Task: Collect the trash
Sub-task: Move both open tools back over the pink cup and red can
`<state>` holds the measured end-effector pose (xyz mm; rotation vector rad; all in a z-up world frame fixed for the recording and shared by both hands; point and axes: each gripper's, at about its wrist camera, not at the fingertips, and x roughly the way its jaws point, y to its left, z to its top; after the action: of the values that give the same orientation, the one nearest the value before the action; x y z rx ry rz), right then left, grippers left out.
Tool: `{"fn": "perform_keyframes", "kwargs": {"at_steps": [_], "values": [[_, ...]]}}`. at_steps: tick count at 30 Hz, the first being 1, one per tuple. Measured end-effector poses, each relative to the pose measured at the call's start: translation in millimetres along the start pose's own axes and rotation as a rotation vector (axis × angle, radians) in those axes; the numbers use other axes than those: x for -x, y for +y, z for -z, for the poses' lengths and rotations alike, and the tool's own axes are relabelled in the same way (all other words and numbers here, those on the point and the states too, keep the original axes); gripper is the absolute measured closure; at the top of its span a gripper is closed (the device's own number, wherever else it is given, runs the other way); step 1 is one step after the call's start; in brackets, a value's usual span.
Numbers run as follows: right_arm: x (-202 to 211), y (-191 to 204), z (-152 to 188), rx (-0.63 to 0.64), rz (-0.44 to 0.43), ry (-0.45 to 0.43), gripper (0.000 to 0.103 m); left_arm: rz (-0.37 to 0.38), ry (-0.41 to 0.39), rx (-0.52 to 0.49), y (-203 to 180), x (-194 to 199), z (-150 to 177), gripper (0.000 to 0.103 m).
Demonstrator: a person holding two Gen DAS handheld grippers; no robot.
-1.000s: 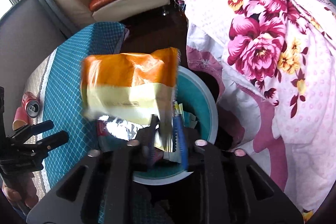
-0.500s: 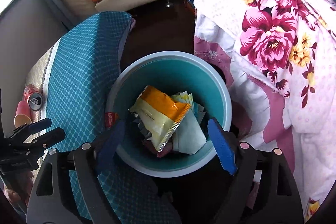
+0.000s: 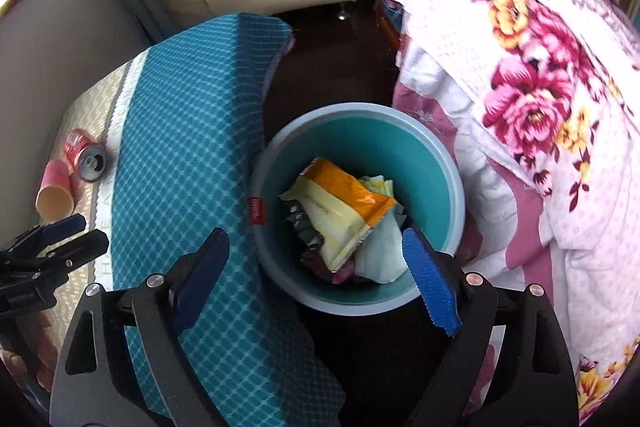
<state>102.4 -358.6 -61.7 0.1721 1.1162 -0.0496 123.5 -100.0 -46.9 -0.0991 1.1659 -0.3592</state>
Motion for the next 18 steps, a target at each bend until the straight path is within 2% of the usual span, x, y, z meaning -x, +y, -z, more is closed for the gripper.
{"fn": "perform_keyframes", "kwargs": {"at_steps": [15, 18], "values": [[-5.1, 125.1, -16.9, 0.221, -0.035, 0.051, 0.019, -0.083, -0.095, 0.186, 119.4, 57.5, 6.6, 0.012], [-11.4, 152.4, -26.1, 0.276, -0.027, 0.062, 0.019, -0.099, -0.109, 0.255, 152.4, 63.4, 2.9, 0.012]]}}
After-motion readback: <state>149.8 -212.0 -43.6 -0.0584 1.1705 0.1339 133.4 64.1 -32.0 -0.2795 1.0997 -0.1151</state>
